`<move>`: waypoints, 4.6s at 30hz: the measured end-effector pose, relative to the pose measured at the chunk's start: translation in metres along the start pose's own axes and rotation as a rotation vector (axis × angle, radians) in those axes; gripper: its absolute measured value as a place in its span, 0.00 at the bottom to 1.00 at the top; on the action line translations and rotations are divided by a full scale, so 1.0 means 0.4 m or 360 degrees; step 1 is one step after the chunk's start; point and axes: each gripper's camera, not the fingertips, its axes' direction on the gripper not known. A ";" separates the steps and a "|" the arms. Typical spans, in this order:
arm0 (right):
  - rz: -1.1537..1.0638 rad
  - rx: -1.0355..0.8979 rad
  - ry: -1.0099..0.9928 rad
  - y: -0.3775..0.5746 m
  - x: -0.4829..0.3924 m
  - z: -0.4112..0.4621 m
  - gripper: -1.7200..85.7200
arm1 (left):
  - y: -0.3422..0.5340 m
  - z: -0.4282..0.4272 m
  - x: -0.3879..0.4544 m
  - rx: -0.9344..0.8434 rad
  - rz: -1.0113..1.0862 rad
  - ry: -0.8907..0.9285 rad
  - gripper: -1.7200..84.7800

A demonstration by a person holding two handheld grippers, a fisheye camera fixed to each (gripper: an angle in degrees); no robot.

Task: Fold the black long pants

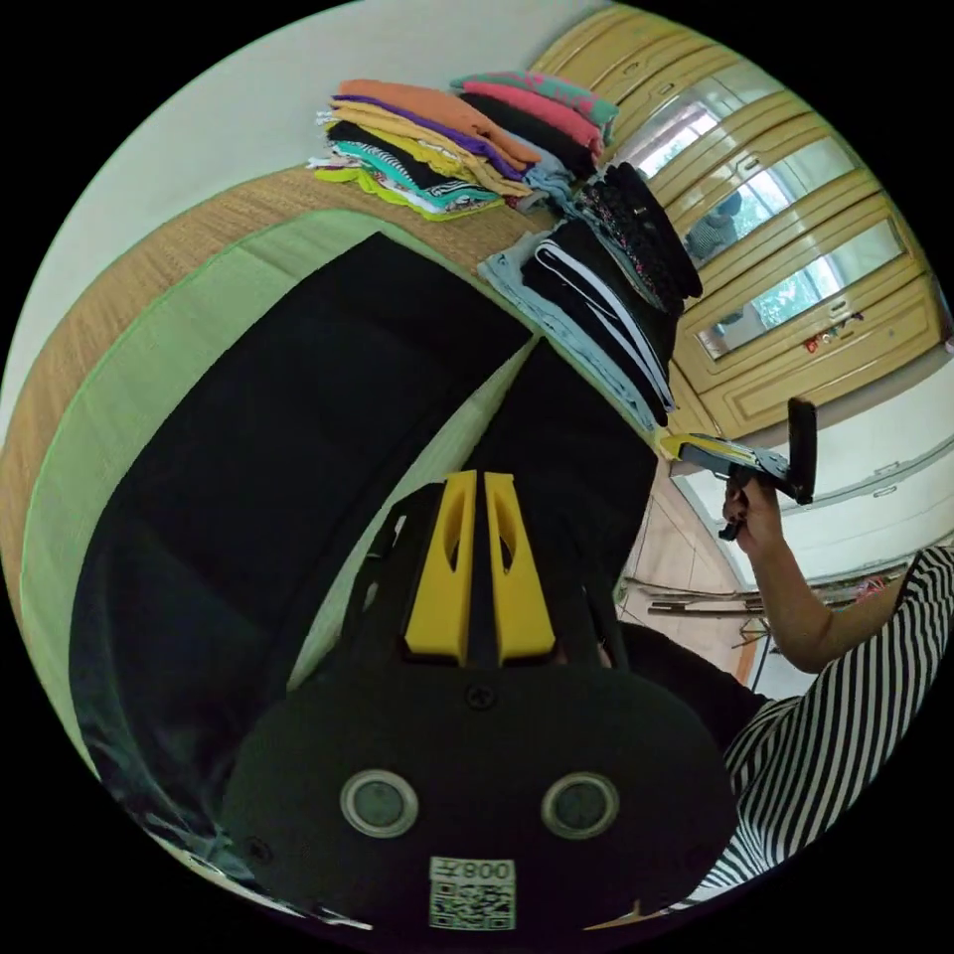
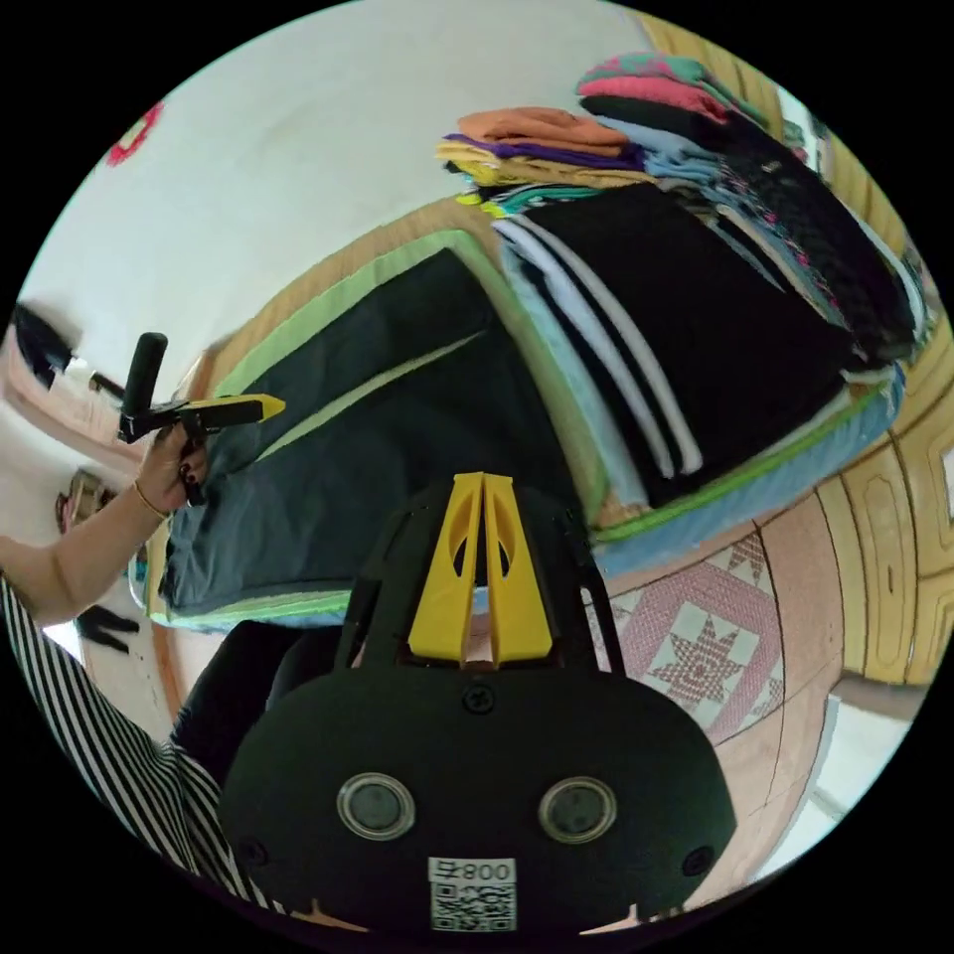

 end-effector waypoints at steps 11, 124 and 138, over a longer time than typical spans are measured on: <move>-0.0857 -0.0430 -0.0130 -0.202 -0.603 0.149 0.02 | 0.709 0.055 -0.307 -0.0124 -0.0976 -0.0506 0.02; -0.1679 -0.0680 0.0025 -1.787 -1.864 -0.358 0.03 | 1.437 -0.279 -1.819 -0.0120 -0.0945 -0.0794 0.04; -0.1556 -0.0545 -0.0050 -1.732 -1.791 -0.641 0.03 | 1.505 -0.365 -1.573 -0.0067 -0.0879 -0.0936 0.03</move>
